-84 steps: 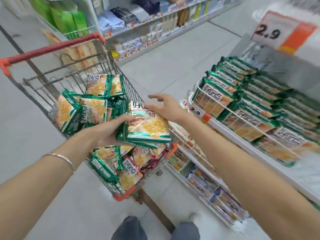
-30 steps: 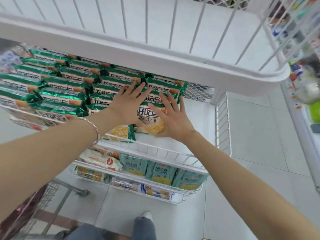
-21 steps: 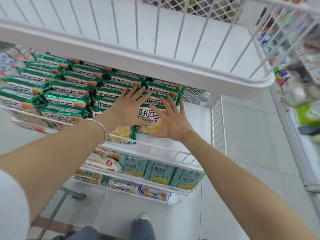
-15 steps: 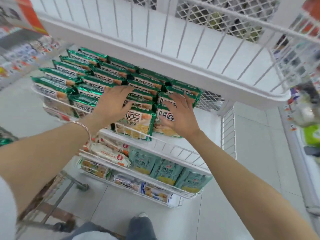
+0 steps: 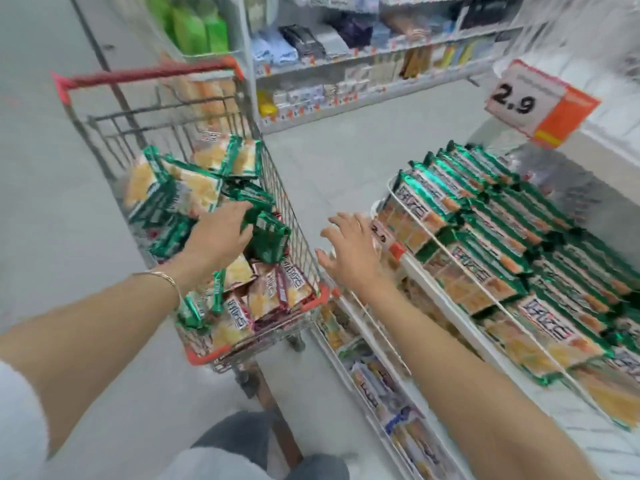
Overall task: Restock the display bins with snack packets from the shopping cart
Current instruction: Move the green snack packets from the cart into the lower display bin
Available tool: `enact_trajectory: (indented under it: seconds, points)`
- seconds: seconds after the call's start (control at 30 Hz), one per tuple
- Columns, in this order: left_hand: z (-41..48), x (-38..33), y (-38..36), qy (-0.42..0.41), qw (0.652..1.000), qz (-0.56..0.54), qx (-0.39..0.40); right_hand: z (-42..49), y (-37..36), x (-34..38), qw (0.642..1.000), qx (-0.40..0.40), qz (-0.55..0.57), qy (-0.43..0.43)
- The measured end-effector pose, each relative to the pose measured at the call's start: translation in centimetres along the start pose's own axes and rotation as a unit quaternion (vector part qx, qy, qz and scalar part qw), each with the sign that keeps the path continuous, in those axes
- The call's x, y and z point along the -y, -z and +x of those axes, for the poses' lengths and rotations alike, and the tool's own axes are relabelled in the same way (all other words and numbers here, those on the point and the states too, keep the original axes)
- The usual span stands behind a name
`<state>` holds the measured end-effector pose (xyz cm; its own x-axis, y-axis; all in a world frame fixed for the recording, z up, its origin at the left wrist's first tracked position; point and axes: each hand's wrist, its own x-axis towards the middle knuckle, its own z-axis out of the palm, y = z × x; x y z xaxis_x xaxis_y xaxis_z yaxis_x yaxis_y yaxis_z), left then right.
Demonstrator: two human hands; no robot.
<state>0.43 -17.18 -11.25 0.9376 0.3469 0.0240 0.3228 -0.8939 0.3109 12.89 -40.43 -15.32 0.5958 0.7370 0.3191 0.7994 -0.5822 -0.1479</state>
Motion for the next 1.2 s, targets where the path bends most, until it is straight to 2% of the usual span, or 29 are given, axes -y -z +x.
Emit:
enact_trajectory:
  seconds: [0.07, 0.2, 0.3, 0.37, 0.43, 0.47, 0.5, 0.57, 0.67, 0.7, 0.77, 0.8, 0.87, 0.9, 0.93, 0.97, 1.03, 1.1, 1.13, 1.17, 1.2]
  points:
    - [-1.5, 5.4, 0.8, 0.078, 0.997, -0.012, 0.023, 1.9, -3.3, 3.5, 0.998, 0.062, 0.022, -0.010]
    - [-4.5, 14.4, 1.4, 0.177, 0.984, -0.016, 0.013, 4.1, -8.4, 8.7, 0.983, 0.175, 0.052, -0.019]
    - [-6.6, 18.4, 1.4, 0.237, 0.970, -0.056, -0.008, 5.7, -11.3, 11.7, 0.958, 0.279, 0.072, -0.010]
    - [-7.8, 20.1, 1.1, 0.268, 0.961, -0.072, -0.019, 7.2, -12.4, 13.6, 0.933, 0.344, 0.105, -0.037]
    - [-8.9, 21.1, 0.7, 0.294, 0.951, -0.088, -0.023, 8.5, -12.9, 15.9, 0.874, 0.415, 0.233, -0.102]
    - [-9.5, 21.5, 0.4, 0.305, 0.947, -0.099, -0.023, 8.9, -13.3, 17.3, 0.823, 0.464, 0.299, -0.133]
    - [-9.9, 21.7, 0.2, 0.318, 0.942, -0.110, -0.021, 9.4, -13.7, 18.7, 0.780, 0.507, 0.337, -0.147]
    - [-10.6, 22.2, -0.3, 0.339, 0.933, -0.122, -0.018, 9.2, -14.9, 21.5, 0.737, 0.560, 0.349, -0.146]
    - [-11.0, 22.8, -0.8, 0.369, 0.920, -0.130, -0.017, 8.5, -18.7, 22.4, 0.747, 0.553, 0.348, -0.124]
    - [-10.7, 22.8, -0.7, 0.378, 0.914, -0.145, -0.025, 8.9, -19.4, 21.8, 0.750, 0.545, 0.349, -0.134]
    - [-9.7, 22.5, -0.6, 0.404, 0.886, -0.218, -0.067, 10.4, -18.8, 20.1, 0.734, 0.542, 0.370, -0.177]
    - [-9.2, 22.2, -0.5, 0.426, 0.855, -0.279, -0.096, 11.2, -18.5, 18.8, 0.707, 0.540, 0.406, -0.210]
    - [-8.3, 21.1, 0.0, 0.454, 0.780, -0.411, -0.128, 13.6, -16.8, 16.4, 0.603, 0.549, 0.490, -0.308]
    - [-7.9, 20.4, 0.3, 0.444, 0.769, -0.448, -0.109, 14.9, -15.8, 15.4, 0.552, 0.547, 0.523, -0.350]
    - [-7.5, 19.4, 0.5, 0.422, 0.783, -0.453, -0.062, 16.2, -14.9, 14.6, 0.516, 0.544, 0.542, -0.379]
    - [-7.0, 18.1, 0.5, 0.390, 0.814, -0.431, 0.000, 17.3, -14.3, 14.2, 0.502, 0.550, 0.541, -0.389]
    - [-5.5, 14.8, 0.3, 0.308, 0.873, -0.367, 0.095, 18.9, -13.4, 14.8, 0.507, 0.577, 0.518, -0.377]
    - [-4.1, 12.8, -1.1, 0.275, 0.900, -0.327, 0.087, 19.9, -13.1, 15.8, 0.516, 0.593, 0.509, -0.352]
    - [-3.8, 12.8, -1.7, 0.303, 0.885, -0.350, 0.042, 20.3, -13.2, 16.0, 0.511, 0.592, 0.520, -0.344]
    - [-3.8, 13.4, -2.1, 0.354, 0.840, -0.411, -0.016, 20.5, -13.4, 15.9, 0.501, 0.586, 0.535, -0.346]
    - [-4.1, 14.2, -2.2, 0.412, 0.762, -0.494, -0.072, 20.5, -13.8, 15.6, 0.493, 0.576, 0.547, -0.355]
